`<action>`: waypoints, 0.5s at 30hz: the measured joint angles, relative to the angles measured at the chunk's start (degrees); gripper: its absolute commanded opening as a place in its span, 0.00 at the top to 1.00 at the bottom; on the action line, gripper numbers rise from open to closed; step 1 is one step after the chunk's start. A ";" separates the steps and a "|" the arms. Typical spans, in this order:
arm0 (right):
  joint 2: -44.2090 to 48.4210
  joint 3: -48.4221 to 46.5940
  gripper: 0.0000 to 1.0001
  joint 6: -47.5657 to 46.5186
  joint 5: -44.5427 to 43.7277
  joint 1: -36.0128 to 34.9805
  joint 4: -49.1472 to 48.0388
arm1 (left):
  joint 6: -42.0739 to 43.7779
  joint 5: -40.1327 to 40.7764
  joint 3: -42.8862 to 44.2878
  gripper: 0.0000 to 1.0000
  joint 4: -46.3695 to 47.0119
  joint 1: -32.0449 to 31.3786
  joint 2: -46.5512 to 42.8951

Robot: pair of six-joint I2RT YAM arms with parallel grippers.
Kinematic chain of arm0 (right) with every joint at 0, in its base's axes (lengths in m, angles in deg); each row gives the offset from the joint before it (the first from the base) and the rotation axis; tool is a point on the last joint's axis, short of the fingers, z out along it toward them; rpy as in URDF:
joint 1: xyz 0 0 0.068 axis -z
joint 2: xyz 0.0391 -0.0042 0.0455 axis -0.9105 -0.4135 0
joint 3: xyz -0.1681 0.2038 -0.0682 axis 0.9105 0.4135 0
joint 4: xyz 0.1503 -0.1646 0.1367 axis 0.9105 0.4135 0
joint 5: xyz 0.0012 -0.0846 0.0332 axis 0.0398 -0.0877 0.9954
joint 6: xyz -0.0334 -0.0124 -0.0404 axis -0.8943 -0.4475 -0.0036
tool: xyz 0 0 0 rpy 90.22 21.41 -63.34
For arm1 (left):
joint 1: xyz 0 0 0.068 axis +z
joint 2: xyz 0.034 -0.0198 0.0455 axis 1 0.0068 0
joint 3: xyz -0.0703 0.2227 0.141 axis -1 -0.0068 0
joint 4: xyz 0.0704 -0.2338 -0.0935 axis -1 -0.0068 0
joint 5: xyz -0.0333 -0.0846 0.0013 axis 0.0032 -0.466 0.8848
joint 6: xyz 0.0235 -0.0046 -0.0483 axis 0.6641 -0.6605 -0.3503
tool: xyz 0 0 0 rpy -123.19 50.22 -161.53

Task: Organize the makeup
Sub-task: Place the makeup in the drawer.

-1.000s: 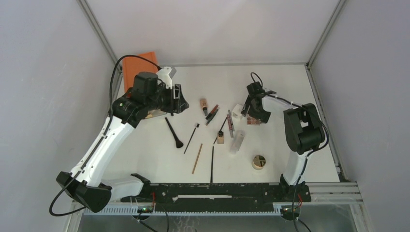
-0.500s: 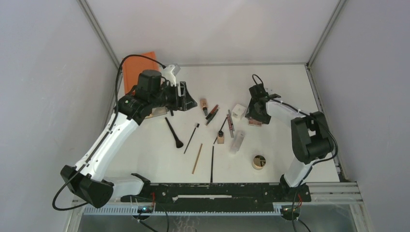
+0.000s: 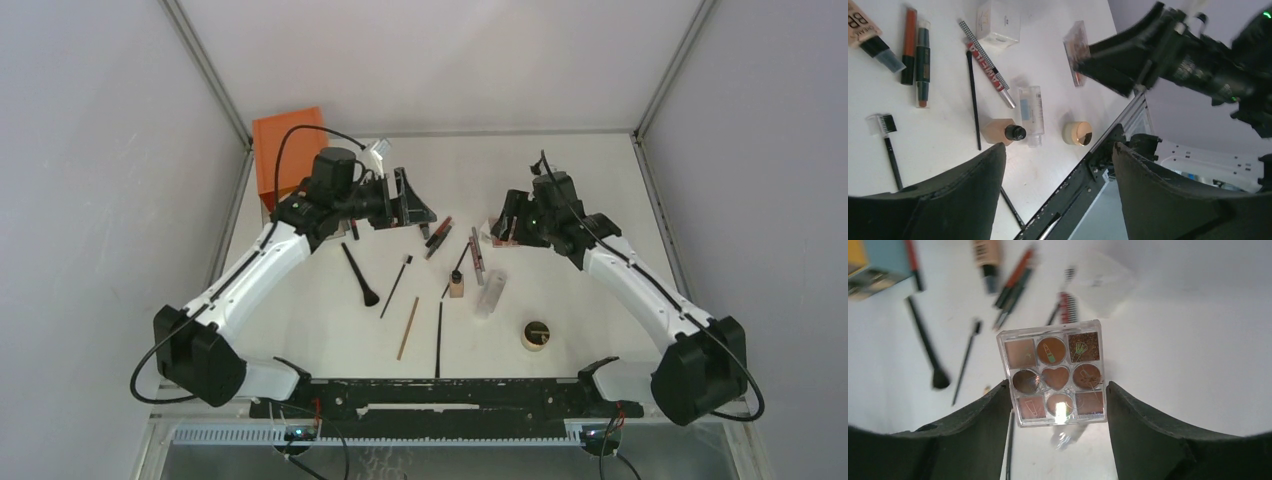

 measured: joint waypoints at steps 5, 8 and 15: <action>3.56 0.00 0.31 -4.28 7.96 -2.80 -2.16 | -4.48 -1.44 -0.76 0.16 3.50 0.00 3.15; 4.52 0.04 0.31 -6.62 11.47 -4.85 -2.80 | -6.69 -3.08 -0.76 0.13 5.99 0.00 5.27; 4.63 0.07 0.32 -9.38 17.29 -8.07 -3.78 | -8.87 -8.15 -0.76 0.11 8.52 -0.31 10.25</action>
